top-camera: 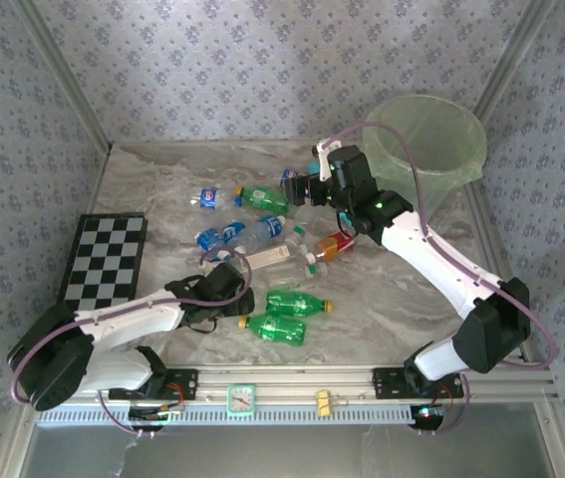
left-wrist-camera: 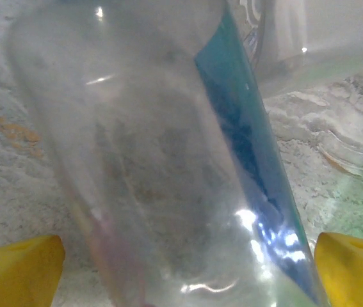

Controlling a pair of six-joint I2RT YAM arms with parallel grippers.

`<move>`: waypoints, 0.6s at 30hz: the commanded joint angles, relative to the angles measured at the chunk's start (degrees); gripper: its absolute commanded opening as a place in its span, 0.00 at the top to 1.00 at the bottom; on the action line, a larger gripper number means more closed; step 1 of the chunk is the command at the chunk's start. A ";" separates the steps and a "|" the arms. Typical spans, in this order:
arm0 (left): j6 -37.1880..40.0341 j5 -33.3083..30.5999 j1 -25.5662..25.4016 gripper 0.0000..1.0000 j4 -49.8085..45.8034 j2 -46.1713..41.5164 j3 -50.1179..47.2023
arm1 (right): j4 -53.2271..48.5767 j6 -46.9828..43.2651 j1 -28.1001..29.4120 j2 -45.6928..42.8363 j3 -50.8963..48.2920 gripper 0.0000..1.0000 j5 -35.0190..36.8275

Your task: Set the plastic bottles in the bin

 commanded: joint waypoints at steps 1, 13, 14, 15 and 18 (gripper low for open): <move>-0.50 0.07 -0.36 0.00 -0.58 2.56 2.07 | -1.50 -1.33 0.26 -0.14 1.49 0.00 1.89; 0.16 -0.14 -0.42 0.28 0.62 2.41 1.78 | -1.11 -1.51 0.33 -0.11 0.75 0.00 2.52; 0.15 -0.27 -0.35 0.31 0.68 2.25 1.67 | -1.08 -1.51 0.29 -0.09 0.62 0.00 2.52; 0.20 -0.49 -0.38 0.32 0.63 2.00 1.52 | -1.20 -1.51 0.30 -0.16 0.63 0.00 2.52; 0.03 -1.51 -0.42 0.39 0.70 1.19 1.23 | -1.21 -1.76 0.25 -0.08 0.46 0.00 2.88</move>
